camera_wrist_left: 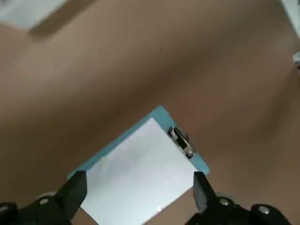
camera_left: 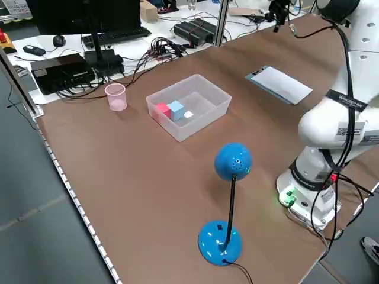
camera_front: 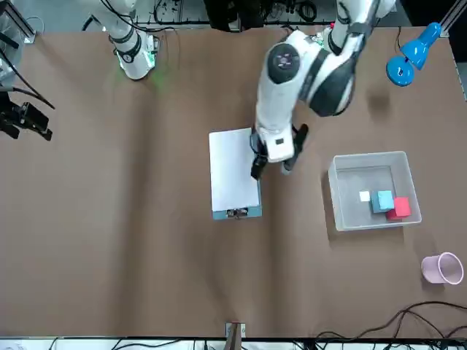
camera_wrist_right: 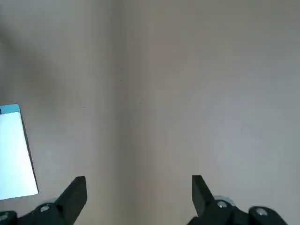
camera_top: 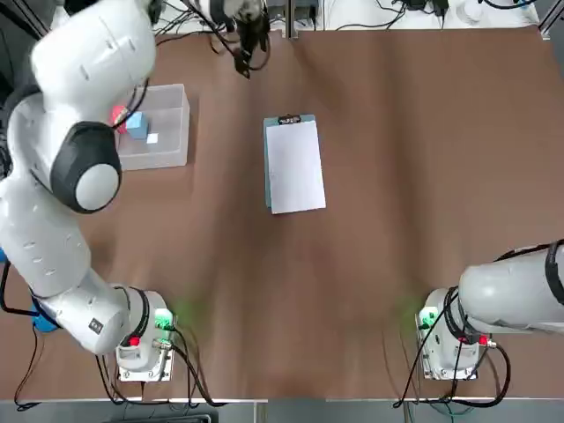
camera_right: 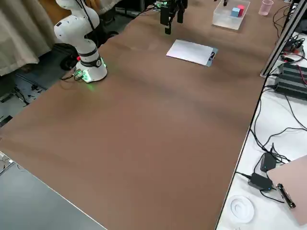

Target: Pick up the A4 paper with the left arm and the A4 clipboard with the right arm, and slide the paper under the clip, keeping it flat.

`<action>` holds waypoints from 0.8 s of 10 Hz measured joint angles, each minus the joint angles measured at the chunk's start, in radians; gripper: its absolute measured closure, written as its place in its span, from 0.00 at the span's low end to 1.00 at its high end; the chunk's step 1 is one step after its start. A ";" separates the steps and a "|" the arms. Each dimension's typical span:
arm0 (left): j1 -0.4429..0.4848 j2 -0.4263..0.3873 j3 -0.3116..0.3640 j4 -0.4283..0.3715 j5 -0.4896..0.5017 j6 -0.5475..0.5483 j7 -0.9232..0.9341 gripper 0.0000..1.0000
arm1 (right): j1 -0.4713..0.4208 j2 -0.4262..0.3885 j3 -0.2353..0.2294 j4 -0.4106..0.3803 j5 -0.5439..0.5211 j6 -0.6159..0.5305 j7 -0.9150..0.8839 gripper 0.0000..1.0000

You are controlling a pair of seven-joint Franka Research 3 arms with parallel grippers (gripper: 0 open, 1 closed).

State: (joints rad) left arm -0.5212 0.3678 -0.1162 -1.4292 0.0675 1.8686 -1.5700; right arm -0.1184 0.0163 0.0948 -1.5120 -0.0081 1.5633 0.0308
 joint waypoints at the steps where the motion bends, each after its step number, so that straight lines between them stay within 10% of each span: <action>1: 0.062 -0.033 -0.001 0.001 -0.007 -0.035 0.119 0.00 | 0.000 0.000 -0.001 0.000 0.000 0.004 0.000 0.01; 8: 0.455 -0.207 0.001 -0.001 -0.072 -0.276 1.185 0.00 | -0.001 0.000 -0.002 0.010 0.000 0.015 0.000 0.00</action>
State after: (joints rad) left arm -0.0663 0.1613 -0.1152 -1.4297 -0.0044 1.5930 -0.3849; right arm -0.1197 0.0161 0.0927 -1.5019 -0.0081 1.5779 0.0309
